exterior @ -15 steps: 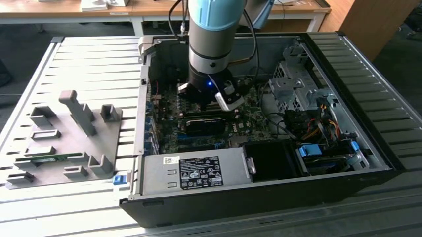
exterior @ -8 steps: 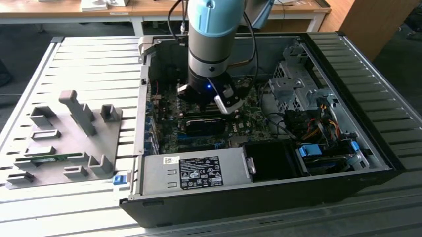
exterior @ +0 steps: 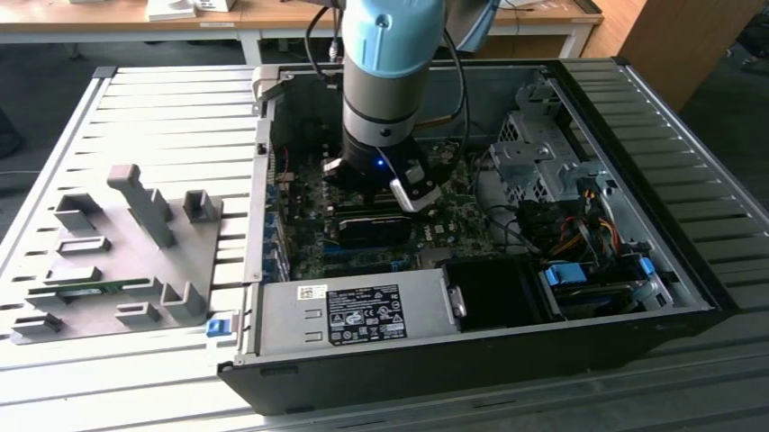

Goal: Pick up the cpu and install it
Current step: 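Install the second cpu locking lever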

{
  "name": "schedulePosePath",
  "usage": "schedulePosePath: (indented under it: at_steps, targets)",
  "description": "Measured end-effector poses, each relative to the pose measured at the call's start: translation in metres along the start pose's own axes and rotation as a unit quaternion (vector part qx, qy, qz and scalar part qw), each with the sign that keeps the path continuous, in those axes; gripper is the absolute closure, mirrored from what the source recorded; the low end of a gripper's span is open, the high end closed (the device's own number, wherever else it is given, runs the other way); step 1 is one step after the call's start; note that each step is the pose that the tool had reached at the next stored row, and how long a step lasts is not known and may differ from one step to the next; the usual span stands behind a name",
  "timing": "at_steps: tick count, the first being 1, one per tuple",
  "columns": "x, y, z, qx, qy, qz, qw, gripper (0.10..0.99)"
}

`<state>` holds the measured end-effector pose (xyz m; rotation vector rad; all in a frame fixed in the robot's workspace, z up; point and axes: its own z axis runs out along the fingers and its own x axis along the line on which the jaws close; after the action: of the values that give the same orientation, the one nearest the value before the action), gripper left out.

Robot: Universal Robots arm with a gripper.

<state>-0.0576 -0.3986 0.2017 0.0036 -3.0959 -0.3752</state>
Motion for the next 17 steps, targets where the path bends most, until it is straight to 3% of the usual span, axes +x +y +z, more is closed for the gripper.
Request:
schedulePosePath:
  at_steps: [17]
  targets:
    - [0.0056,-0.0096,-0.0010,-0.0115,0.0000,0.000,0.9999,0.980]
